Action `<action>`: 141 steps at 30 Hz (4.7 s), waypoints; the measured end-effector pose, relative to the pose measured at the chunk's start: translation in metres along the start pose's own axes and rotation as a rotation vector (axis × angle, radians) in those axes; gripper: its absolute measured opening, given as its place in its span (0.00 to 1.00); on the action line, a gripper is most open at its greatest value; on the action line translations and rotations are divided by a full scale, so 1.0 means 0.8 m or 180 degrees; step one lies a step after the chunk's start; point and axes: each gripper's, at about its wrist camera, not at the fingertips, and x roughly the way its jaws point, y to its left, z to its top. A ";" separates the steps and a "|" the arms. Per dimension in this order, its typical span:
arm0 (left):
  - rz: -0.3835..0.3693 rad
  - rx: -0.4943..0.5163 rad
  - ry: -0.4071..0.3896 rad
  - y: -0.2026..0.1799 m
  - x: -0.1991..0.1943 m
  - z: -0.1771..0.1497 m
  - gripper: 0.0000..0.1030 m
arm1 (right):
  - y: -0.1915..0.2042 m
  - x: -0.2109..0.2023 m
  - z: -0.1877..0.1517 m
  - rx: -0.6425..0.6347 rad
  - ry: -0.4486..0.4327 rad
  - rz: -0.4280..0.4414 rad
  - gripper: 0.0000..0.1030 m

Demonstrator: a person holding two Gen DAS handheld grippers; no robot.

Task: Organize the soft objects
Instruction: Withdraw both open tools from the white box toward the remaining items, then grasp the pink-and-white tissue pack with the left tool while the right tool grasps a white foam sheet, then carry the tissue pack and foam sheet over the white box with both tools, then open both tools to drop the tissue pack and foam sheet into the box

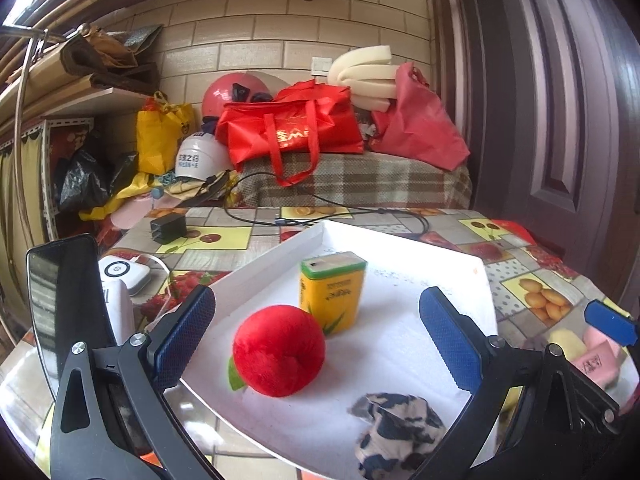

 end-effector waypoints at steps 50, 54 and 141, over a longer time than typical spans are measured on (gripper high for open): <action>-0.1846 0.1603 0.0942 -0.262 -0.005 -0.044 0.28 | -0.216 -0.070 -0.074 -0.0820 0.1787 0.0111 0.88; -0.1923 0.1370 0.0766 -0.243 -0.016 -0.034 0.26 | -0.228 -0.088 -0.065 -0.0638 0.1551 -0.0018 0.88; -0.0339 -0.0214 0.0669 0.039 0.098 0.018 0.25 | 0.002 0.140 0.027 0.0312 0.0746 0.0009 0.88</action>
